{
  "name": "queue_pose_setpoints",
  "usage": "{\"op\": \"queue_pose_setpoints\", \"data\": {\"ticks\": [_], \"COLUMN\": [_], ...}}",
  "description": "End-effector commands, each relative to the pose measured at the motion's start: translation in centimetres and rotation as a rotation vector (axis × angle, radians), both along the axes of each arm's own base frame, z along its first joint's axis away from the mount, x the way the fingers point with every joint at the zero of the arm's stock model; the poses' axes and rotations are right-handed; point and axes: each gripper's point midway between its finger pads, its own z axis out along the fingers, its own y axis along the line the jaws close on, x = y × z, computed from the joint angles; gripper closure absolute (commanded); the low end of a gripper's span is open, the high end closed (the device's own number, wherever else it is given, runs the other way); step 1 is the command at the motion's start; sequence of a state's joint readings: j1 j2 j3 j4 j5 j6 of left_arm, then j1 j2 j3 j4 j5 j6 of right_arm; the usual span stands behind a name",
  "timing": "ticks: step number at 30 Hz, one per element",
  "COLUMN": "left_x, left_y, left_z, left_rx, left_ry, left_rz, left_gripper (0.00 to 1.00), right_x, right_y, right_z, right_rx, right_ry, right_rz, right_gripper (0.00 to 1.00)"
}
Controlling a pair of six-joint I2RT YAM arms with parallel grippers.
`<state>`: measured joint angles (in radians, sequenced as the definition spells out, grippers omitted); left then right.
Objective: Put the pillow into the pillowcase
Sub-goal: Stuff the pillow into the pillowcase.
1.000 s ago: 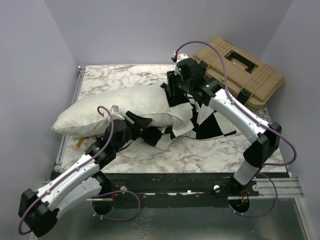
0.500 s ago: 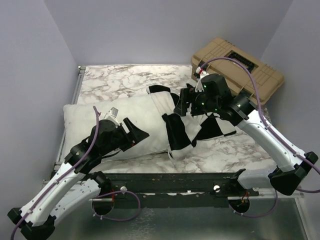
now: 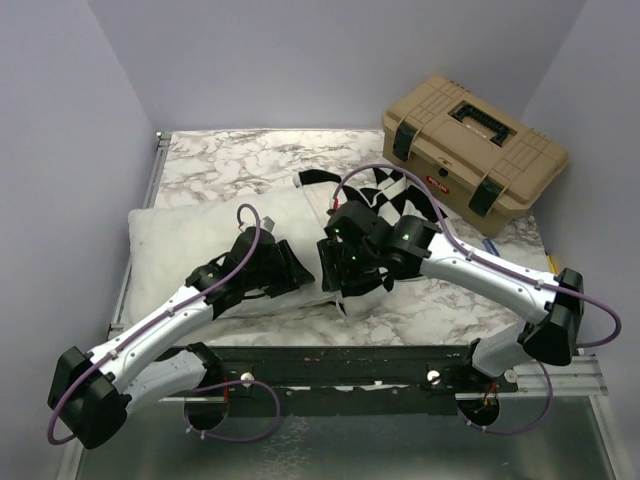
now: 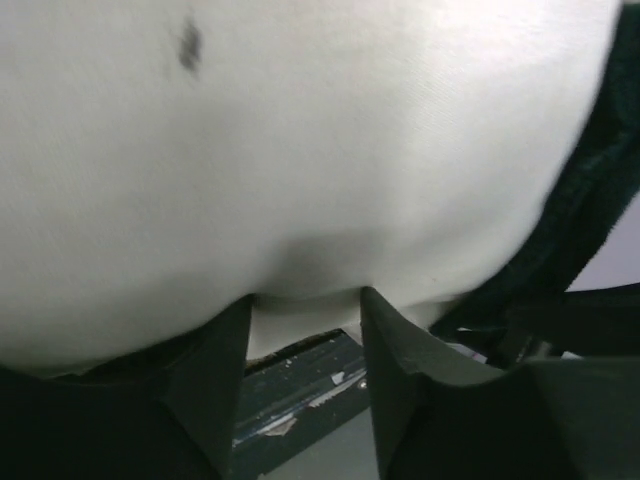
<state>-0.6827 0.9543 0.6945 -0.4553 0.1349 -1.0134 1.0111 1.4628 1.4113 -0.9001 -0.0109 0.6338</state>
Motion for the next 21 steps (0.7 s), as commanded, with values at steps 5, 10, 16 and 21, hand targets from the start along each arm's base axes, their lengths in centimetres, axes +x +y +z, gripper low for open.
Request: {"op": "queue_pose_setpoints", "data": {"ticks": [5,10,16,21], "left_x": [1.7,1.6,1.7,2.7], "left_y": [-1.2,-0.9,-0.6,-1.0], "left_z": [-0.2,-0.4,0.1,1.4], "left_rx": [-0.062,-0.068,-0.091,-0.154], "left_ry": [-0.071,-0.077,-0.101,-0.153], "left_rz": [0.018,0.039,0.062,0.098], "left_gripper": [0.73,0.90,1.00,1.00], "right_x": [4.1,4.6,4.1,1.7], "right_y": [-6.0,-5.5,-4.5,1.6], "right_z": [-3.5,-4.7,-3.1,4.0], "right_rx": [-0.339,-0.361,-0.282,0.137], "right_ry": [-0.170,-0.179,-0.179,-0.184], "right_rz": [-0.261,-0.245,-0.185,0.040], "right_gripper": [0.31,0.48,1.00,1.00]}}
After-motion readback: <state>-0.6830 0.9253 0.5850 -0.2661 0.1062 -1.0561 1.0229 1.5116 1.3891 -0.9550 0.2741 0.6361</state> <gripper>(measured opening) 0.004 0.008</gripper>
